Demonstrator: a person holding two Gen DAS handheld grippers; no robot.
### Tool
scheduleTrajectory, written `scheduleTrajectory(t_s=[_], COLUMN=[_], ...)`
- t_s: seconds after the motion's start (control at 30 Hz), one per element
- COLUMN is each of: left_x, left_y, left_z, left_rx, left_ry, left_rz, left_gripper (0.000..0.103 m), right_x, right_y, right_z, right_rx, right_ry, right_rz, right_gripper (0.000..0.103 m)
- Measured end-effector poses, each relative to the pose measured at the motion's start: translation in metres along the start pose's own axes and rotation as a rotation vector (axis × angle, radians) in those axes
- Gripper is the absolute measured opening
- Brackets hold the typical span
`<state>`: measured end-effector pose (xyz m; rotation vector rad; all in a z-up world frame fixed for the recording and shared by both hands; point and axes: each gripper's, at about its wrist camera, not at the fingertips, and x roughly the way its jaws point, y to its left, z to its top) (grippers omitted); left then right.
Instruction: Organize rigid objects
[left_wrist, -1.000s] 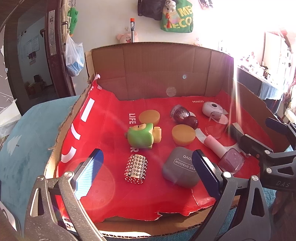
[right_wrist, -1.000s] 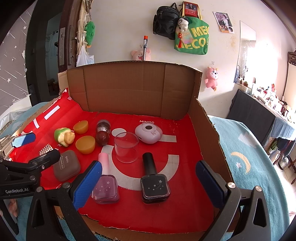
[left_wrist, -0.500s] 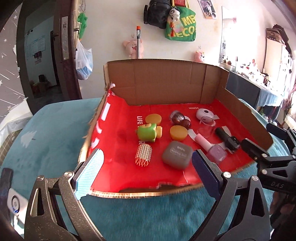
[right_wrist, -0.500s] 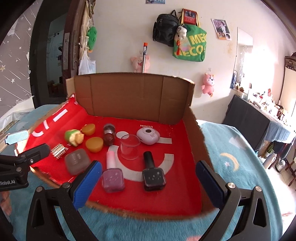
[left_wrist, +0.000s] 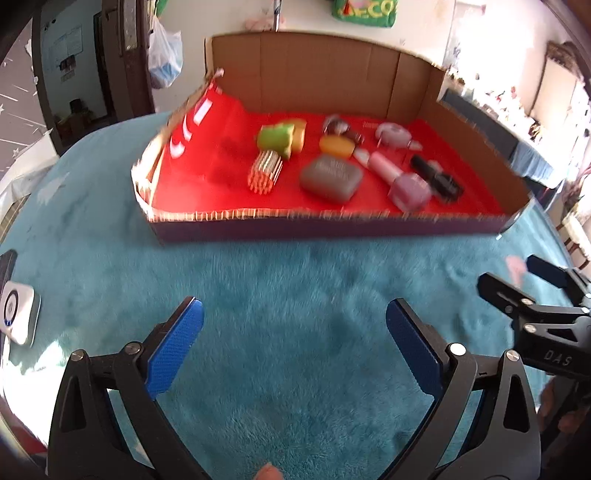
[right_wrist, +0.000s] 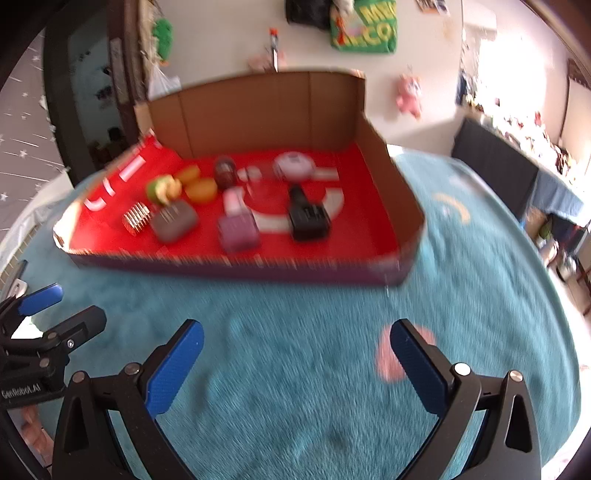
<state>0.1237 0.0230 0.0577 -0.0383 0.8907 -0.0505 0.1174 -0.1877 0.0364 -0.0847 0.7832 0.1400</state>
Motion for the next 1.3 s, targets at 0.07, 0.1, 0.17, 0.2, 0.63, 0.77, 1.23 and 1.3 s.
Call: scheduleTrajectory(t_s=[0.07, 0.1, 0.17, 0.2, 0.63, 0.77, 1.23, 1.3], left_x=[0.008, 0.011, 0.019, 0.020, 0.021, 0.021, 0.021, 0.021], left_y=[-0.002, -0.003, -0.001, 0.000, -0.003, -0.003, -0.003, -0.003], left_z=[-0.005, -0.005, -0.007, -0.006, -0.007, -0.007, -0.006, -0.006], left_rx=[0.010, 0.010, 0.003, -0.001, -0.008, -0.010, -0.010, -0.010], left_ry=[0.014, 0.019, 0.032, 0.026, 0.009, 0.006, 0.006, 0.006], left_rz=[0.026, 0.036, 0.054, 0.055, 0.087, 0.088, 0.087, 0.087], left_gripper=[0.101, 0.101, 0.102, 0.103, 0.103, 0.103, 0.103, 0.103], right_x=[0.006, 0.007, 0.014, 0.018, 0.025, 0.026, 0.025, 0.025], right_y=[-0.002, -0.003, -0.007, -0.009, -0.008, -0.007, -0.008, -0.008], right_z=[-0.006, -0.008, -0.012, -0.014, -0.016, -0.016, -0.016, -0.016], right_rx=[-0.003, -0.001, 0.003, 0.011, 0.013, 0.015, 0.015, 0.015], right_ry=[0.032, 0.041, 0.068, 0.082, 0.079, 0.079, 0.078, 0.078], right_rz=[-0.004, -0.007, -0.021, -0.031, -0.057, -0.058, -0.061, -0.061], right_gripper=[0.103, 0.103, 0.103, 0.103, 0.103, 0.103, 0.103, 0.103])
